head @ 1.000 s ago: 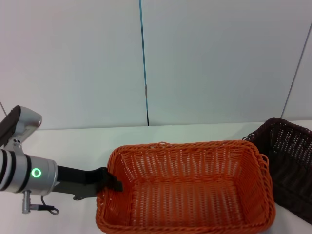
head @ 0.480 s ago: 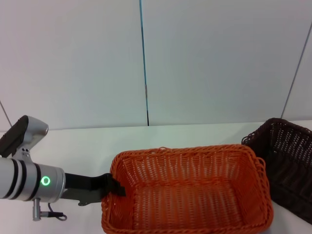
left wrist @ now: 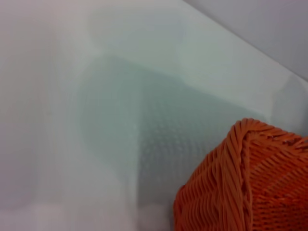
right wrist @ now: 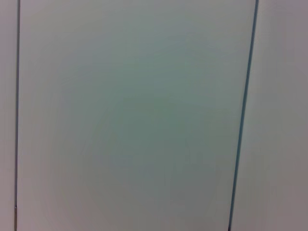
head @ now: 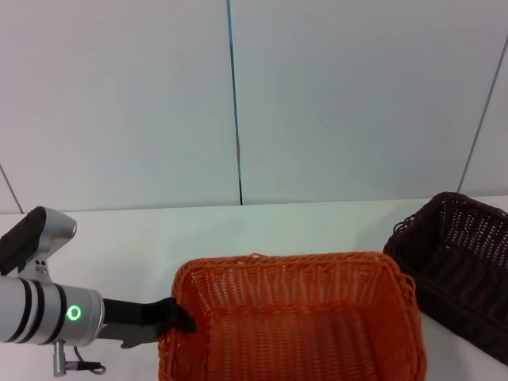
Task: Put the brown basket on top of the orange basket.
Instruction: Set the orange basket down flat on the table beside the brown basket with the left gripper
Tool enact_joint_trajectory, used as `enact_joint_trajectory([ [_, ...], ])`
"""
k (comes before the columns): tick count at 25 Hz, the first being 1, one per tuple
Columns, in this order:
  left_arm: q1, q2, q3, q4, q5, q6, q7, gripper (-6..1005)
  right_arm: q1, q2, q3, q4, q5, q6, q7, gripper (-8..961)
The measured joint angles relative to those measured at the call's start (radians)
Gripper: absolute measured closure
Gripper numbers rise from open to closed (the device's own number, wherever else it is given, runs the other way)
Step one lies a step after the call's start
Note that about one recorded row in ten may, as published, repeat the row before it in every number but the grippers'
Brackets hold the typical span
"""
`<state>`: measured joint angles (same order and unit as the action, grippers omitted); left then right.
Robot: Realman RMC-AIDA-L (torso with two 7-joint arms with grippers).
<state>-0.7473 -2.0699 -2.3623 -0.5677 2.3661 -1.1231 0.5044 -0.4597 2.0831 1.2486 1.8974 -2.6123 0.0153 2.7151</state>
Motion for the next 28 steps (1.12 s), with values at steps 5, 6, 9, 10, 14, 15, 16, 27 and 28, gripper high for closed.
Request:
enact_joint_trajectory([
  [5, 0.010, -0.004, 0.001, 0.008, 0.002, 0.036, 0.024, 849, 0.001, 0.000, 0.000, 0.003, 0.000, 0.000, 0.000, 38],
  [6, 0.011, -0.006, 0.001, 0.009, 0.002, 0.042, 0.027, 849, 0.001, 0.000, 0.000, 0.003, 0.000, 0.000, 0.000, 39],
  [9, 0.013, -0.010, 0.007, 0.020, 0.002, 0.066, 0.033, 849, 0.002, 0.000, 0.000, 0.003, 0.000, 0.000, 0.000, 39],
  [10, 0.014, -0.011, 0.011, 0.024, 0.001, 0.074, 0.037, 849, 0.002, 0.000, 0.000, 0.003, 0.000, 0.000, 0.000, 39],
  [14, 0.017, -0.013, 0.057, 0.032, 0.004, 0.097, 0.044, 849, 0.004, 0.000, 0.000, 0.003, 0.000, 0.000, 0.000, 38],
  [15, 0.018, -0.014, 0.065, 0.032, 0.004, 0.101, 0.043, 850, 0.004, 0.000, 0.000, 0.003, 0.000, 0.000, 0.000, 38],
  [16, 0.020, -0.015, 0.072, 0.032, 0.004, 0.104, 0.043, 850, 0.005, 0.000, 0.000, 0.003, 0.000, 0.000, 0.000, 38],
  [27, 0.025, -0.017, 0.071, 0.021, 0.000, 0.073, 0.042, 851, 0.012, 0.000, 0.004, 0.001, 0.000, 0.000, 0.000, 38],
  [28, 0.025, -0.017, 0.071, 0.021, 0.000, 0.073, 0.042, 847, 0.013, 0.000, 0.004, 0.000, 0.000, 0.000, 0.000, 38],
])
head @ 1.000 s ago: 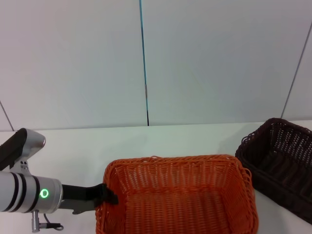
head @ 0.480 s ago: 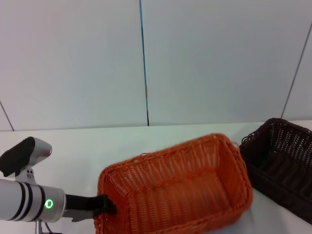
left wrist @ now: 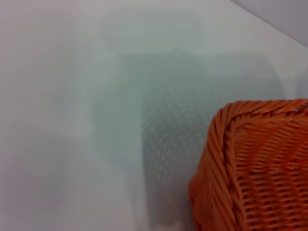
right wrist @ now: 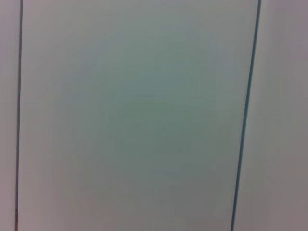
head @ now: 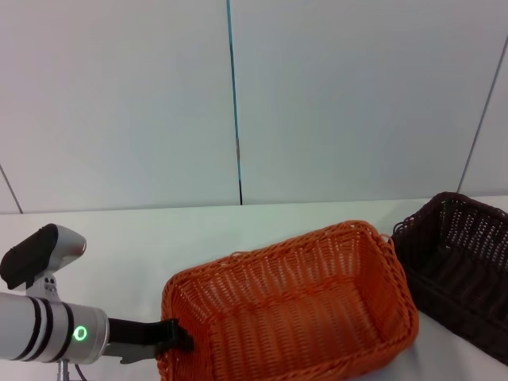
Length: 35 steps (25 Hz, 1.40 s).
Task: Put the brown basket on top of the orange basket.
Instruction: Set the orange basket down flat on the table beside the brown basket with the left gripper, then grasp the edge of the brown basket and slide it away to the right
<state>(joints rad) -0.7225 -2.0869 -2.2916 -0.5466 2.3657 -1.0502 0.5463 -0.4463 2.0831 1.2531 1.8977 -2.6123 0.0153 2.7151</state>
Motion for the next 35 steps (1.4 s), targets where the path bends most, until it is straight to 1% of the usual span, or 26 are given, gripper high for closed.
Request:
enact_joint_trajectory([
  [5, 0.005, -0.002, 0.002, -0.044, 0.000, -0.035, 0.000, 829, 0.009, 0.000, 0.002, -0.003, 0.000, 0.000, 0.000, 38],
  [11, 0.008, -0.004, 0.006, -0.076, -0.001, -0.046, 0.000, 808, 0.029, 0.000, 0.001, -0.007, 0.000, 0.000, 0.000, 39],
  [16, 0.011, -0.003, 0.007, -0.078, 0.000, -0.052, 0.008, 790, 0.043, 0.000, 0.000, -0.011, 0.000, 0.000, 0.000, 39],
  [23, 0.012, 0.005, 0.001, -0.079, -0.002, -0.083, 0.012, 765, 0.063, 0.000, -0.003, -0.017, 0.000, 0.000, 0.000, 38],
  [35, 0.007, -0.001, 0.002, -0.079, -0.004, -0.093, 0.039, 722, 0.076, 0.000, -0.004, -0.027, 0.000, 0.000, 0.000, 38],
])
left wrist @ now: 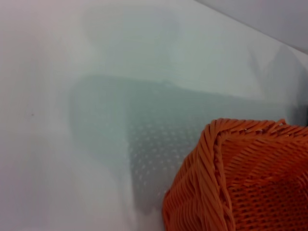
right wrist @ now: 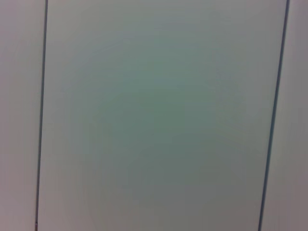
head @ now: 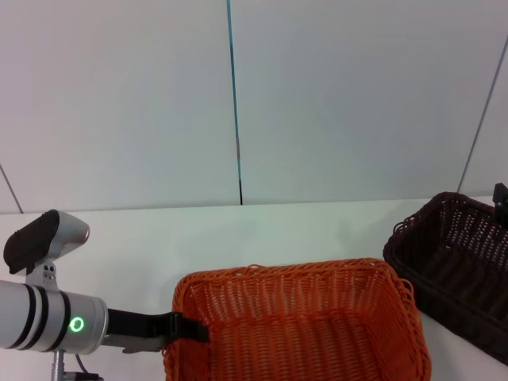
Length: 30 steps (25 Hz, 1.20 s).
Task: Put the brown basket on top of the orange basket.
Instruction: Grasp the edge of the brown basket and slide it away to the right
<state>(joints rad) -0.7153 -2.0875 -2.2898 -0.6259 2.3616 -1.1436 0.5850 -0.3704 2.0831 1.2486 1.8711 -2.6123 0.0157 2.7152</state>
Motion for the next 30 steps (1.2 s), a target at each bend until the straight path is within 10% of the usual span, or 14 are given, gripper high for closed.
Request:
enact_joint_trajectory([
  [9, 0.013, -0.007, -0.003, -0.040, -0.003, -0.001, 0.001, 384, 0.001, 0.000, 0.004, -0.003, 0.000, 0.002, 0.000, 39],
  [18, 0.131, -0.063, -0.005, -0.365, -0.049, -0.005, -0.002, 91, -0.004, 0.000, 0.005, 0.023, 0.009, 0.023, 0.009, 38],
  [30, 0.347, -0.076, 0.002, -0.530, -0.685, 0.234, 0.358, 92, 0.009, 0.000, 0.052, 0.114, 0.089, 0.193, 0.011, 39],
])
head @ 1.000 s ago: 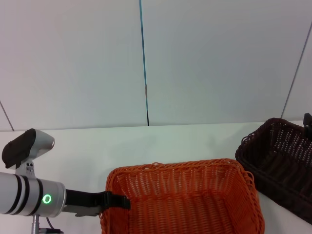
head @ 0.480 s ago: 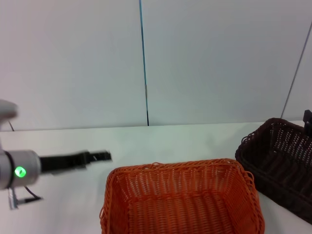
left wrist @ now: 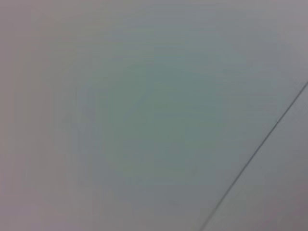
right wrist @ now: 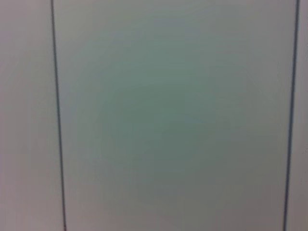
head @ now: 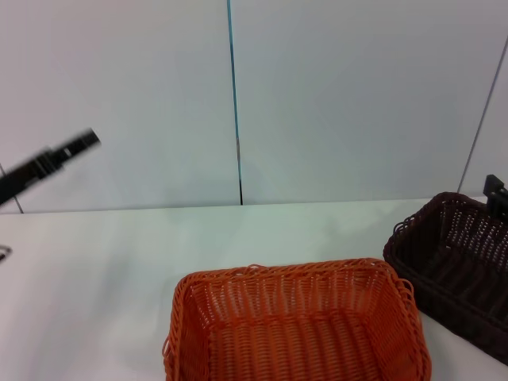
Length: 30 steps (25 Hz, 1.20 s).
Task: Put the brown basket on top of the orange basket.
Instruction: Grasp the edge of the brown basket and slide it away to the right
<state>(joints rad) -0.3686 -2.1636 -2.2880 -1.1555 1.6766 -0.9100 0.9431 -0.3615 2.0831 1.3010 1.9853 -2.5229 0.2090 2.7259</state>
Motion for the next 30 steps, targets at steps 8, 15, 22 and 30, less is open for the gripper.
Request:
enact_joint_trajectory([
  [8, 0.014, -0.001, 0.031, -0.009, -0.198, 0.020, 0.458, 93, 0.007, 0.002, 0.002, 0.027, 0.003, 0.065, 0.006, 39],
  [15, 0.115, 0.000, 0.230, -0.137, -0.067, 0.297, 0.564, 94, 0.035, 0.000, 0.083, 0.040, 0.010, 0.212, 0.099, 38],
  [22, 0.275, -0.002, 0.512, -0.282, 0.036, 0.589, 0.530, 95, 0.073, 0.000, 0.143, 0.046, 0.010, 0.317, 0.118, 38],
  [30, 0.383, 0.000, 0.597, -0.318, 0.028, 0.555, 0.267, 96, 0.108, 0.000, 0.255, 0.059, 0.009, 0.446, 0.139, 39],
])
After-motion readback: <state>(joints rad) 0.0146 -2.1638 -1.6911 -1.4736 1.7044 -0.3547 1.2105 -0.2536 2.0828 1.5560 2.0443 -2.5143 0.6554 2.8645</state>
